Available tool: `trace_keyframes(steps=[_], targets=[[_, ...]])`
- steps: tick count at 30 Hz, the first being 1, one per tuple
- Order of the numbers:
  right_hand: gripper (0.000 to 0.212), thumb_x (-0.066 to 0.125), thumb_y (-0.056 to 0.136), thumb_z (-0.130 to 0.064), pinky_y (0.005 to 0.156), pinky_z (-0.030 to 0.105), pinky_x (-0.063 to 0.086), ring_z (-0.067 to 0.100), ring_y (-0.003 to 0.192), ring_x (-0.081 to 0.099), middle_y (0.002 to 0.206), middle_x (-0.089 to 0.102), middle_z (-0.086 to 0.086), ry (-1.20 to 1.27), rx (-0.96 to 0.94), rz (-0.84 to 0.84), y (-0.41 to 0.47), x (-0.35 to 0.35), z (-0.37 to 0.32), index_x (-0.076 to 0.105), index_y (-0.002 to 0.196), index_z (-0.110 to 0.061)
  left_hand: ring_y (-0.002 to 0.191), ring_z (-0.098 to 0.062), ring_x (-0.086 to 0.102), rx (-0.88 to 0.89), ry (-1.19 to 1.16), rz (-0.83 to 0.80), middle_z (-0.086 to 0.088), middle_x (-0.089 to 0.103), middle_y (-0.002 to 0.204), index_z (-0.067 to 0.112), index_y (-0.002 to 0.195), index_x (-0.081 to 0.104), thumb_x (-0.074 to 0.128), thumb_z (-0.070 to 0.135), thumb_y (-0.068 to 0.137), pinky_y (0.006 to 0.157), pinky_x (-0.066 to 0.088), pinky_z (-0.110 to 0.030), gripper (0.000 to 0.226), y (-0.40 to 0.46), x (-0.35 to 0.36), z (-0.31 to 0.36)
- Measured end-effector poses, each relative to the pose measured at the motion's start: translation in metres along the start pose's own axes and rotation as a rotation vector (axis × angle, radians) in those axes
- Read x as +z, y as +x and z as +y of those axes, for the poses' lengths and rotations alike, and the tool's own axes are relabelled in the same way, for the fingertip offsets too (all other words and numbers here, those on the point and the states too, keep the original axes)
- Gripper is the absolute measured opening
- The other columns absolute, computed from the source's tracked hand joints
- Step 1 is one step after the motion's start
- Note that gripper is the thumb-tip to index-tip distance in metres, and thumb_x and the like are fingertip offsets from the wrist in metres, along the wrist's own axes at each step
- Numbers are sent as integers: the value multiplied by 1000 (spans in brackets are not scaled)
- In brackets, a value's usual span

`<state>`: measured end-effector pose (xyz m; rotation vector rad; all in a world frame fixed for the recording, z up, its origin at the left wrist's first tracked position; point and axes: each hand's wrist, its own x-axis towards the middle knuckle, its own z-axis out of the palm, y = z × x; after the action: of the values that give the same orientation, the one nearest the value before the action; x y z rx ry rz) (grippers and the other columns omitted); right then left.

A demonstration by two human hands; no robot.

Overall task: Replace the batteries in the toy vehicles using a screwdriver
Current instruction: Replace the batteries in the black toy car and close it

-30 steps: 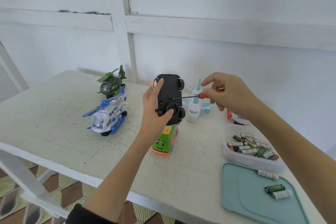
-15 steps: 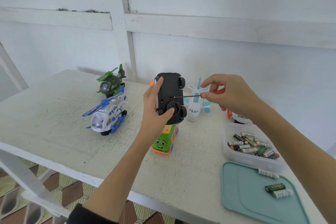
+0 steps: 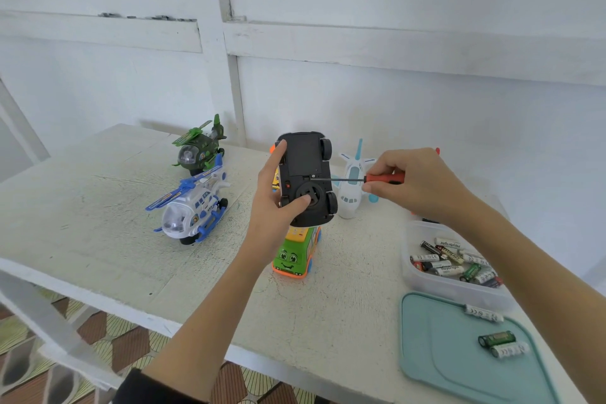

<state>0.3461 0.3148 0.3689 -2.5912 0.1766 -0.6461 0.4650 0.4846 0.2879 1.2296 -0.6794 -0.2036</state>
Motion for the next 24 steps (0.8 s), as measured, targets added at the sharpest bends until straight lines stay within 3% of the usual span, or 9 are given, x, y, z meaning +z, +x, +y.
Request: trace_keyframes(steps=[7, 12, 16, 19, 24], targets=[[10, 73, 78, -22, 59, 9, 38, -3, 62, 53, 65, 58, -19, -11, -6, 6, 2, 8, 2, 64, 73, -21, 106, -22, 68, 17, -20, -24, 23, 53, 134, 39, 141, 38, 62, -1, 74, 88, 57, -43, 81, 0, -1, 3], [10, 71, 80, -22, 56, 12, 37, -3, 56, 52, 61, 54, -22, -38, -28, 45, 1, 18, 5, 68, 77, -13, 104, -21, 69, 11, -36, -10, 33, 58, 122, 39, 140, 37, 62, -1, 75, 86, 58, -38, 80, 0, -1, 1], [12, 71, 81, -20, 54, 8, 32, -3, 53, 50, 60, 50, -26, -33, -60, 62, 0, 24, 7, 66, 75, -11, 103, -18, 69, 9, -69, -4, 32, 61, 119, 35, 144, 34, 61, -2, 75, 84, 58, -36, 83, 0, -1, 0], [12, 70, 81, -18, 57, 18, 35, 0, 57, 50, 63, 51, -25, -21, -88, 75, 1, 27, 8, 64, 73, -11, 99, -15, 70, 2, -94, -3, 31, 64, 115, 32, 145, 31, 59, -3, 75, 83, 58, -36, 84, 0, -1, 1], [14, 71, 81, -17, 56, 20, 35, -1, 56, 49, 61, 50, -27, -4, -129, 102, 2, 31, 11, 62, 71, -12, 103, -17, 69, -24, -177, 18, 10, 53, 136, 35, 144, 35, 60, -3, 73, 84, 57, -38, 84, 3, 1, 3]])
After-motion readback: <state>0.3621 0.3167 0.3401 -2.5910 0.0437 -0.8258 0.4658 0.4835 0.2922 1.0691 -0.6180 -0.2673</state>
